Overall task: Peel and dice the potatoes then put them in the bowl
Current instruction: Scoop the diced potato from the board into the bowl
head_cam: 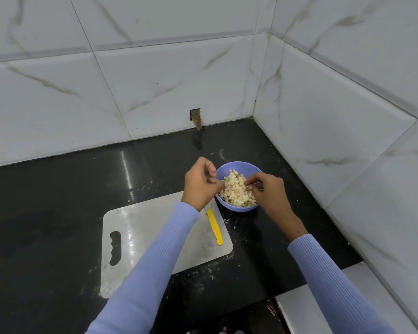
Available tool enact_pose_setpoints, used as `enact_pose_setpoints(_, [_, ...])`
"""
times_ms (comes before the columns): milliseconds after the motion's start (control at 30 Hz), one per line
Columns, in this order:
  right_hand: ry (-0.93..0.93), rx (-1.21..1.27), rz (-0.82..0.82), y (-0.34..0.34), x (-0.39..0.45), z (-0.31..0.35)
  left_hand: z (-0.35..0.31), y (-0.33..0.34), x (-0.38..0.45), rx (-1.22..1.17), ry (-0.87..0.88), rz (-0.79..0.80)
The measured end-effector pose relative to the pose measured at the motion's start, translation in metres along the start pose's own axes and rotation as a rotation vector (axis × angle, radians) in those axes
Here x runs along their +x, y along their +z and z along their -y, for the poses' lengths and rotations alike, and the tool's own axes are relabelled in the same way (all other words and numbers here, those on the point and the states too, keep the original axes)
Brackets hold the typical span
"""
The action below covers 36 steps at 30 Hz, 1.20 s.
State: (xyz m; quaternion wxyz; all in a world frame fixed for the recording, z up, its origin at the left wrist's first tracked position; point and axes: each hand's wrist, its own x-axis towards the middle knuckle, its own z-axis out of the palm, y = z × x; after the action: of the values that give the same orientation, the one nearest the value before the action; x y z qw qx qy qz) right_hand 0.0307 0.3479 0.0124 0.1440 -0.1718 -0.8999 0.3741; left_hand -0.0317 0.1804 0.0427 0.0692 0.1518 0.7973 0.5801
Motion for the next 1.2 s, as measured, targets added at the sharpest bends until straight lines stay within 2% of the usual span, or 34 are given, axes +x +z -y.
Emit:
enact_pose_setpoints(100, [-0.041, 0.029, -0.037, -0.003, 0.001, 0.000, -0.007, 0.019, 0.014, -0.037, -0.003, -0.011])
enact_pose_setpoints(267, [-0.100, 0.089, -0.092, -0.009, 0.005, -0.001, 0.000, 0.036, 0.026, -0.164, -0.108, 0.024])
enact_pose_setpoints(400, [-0.089, 0.098, -0.074, -0.010, 0.012, -0.001, 0.003, 0.036, 0.030, -0.138, -0.132, 0.072])
enact_pose_setpoints(467, [-0.102, 0.089, -0.098, -0.010, 0.011, 0.001, 0.002, 0.035, 0.028, -0.021, -0.030, 0.069])
enact_pose_setpoints(567, [-0.236, -0.030, -0.319, -0.008, 0.007, 0.005, 0.002, 0.034, 0.019, 0.285, 0.218, 0.051])
enact_pose_setpoints(600, [-0.285, -0.118, -0.305, -0.006, 0.006, 0.004, 0.004, 0.033, 0.016, 0.407, 0.281, 0.047])
enact_pose_setpoints(667, [-0.320, -0.315, -0.080, -0.001, 0.004, -0.003, 0.012, 0.033, 0.012, 0.620, 0.344, 0.075])
enact_pose_setpoints(700, [-0.292, -0.379, 0.047, 0.002, 0.002, -0.008, 0.017, 0.033, 0.010, 0.698, 0.351, 0.105])
enact_pose_setpoints(767, [-0.184, -0.350, 0.167, 0.006, -0.001, -0.014, 0.024, 0.031, 0.004, 0.764, 0.331, 0.133])
enact_pose_setpoints(833, [-0.142, -0.302, 0.124, 0.008, -0.007, -0.013, 0.031, 0.027, -0.002, 0.769, 0.312, 0.132])
enact_pose_setpoints(933, [-0.292, -0.176, -0.078, 0.014, -0.024, -0.001, 0.041, 0.018, -0.014, 0.785, 0.311, 0.093])
enact_pose_setpoints(967, [-0.358, -0.123, -0.099, 0.017, -0.033, 0.007, 0.046, 0.012, -0.019, 0.784, 0.309, 0.063])
enact_pose_setpoints(1033, [-0.455, -0.091, -0.018, 0.032, -0.051, 0.013, 0.060, 0.002, -0.026, 0.800, 0.299, 0.001])
enact_pose_setpoints(1100, [-0.510, -0.167, 0.107, 0.054, -0.068, 0.013, 0.077, -0.010, -0.035, 0.881, 0.272, -0.002])
enact_pose_setpoints(1200, [-0.501, -0.312, 0.263, 0.089, -0.077, 0.008, 0.093, -0.021, -0.051, 1.014, 0.084, 0.179])
